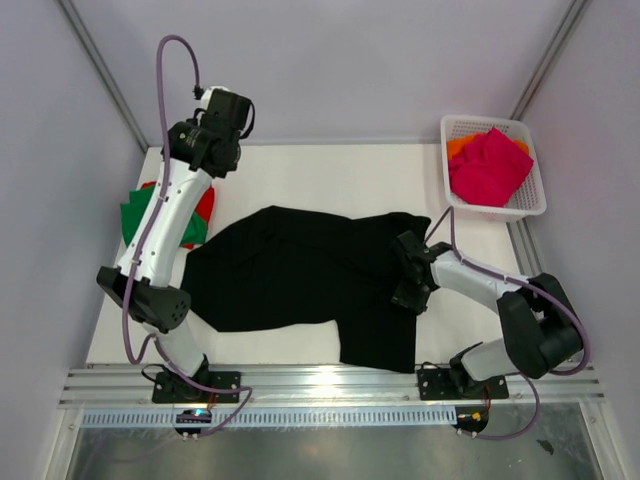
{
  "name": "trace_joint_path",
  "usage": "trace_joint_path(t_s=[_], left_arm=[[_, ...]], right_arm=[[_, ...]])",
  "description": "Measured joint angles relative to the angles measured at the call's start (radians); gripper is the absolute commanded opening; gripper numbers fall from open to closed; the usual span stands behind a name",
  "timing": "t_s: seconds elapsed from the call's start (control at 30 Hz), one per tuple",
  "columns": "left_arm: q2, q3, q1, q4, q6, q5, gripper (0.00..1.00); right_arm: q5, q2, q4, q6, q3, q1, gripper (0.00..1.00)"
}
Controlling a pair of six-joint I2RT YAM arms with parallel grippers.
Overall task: Fold and stack the t-shirts
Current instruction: Flatten out the tshirt
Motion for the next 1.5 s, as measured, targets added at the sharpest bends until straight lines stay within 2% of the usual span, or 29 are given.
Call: trace_joint_path(t_s=[0.53,0.83,1.13,1.27,1.5], left_arm=[[-0.077,0.002,0.000,0.000,-0.004,-0.003,0.48],[-0.090,0.002,0.000,0.000,-0.004,-0.003,0.49],[-0.116,0.002,0.000,0.000,-0.004,-0.004,0.49],[-0.116,0.002,0.000,0.000,-0.004,-0.003,0.49],[-0.116,0.002,0.000,0.000,-0.005,-0.003,0.49]], right_arm=[[-0.009,-0.030,-0.008,0.039,-0.036,0.024,0.37],[-0.021,-0.083,0.002,0.139,-0.083,0.049,0.37],[-0.031,-0.116,-0.033,0.241,-0.099,0.156,0.36],[0.021,-0.118,-0.156,0.252,-0.027,0.226,0.36],[0.175,-0.133,-0.233,0.189,0.288,0.238,0.37]])
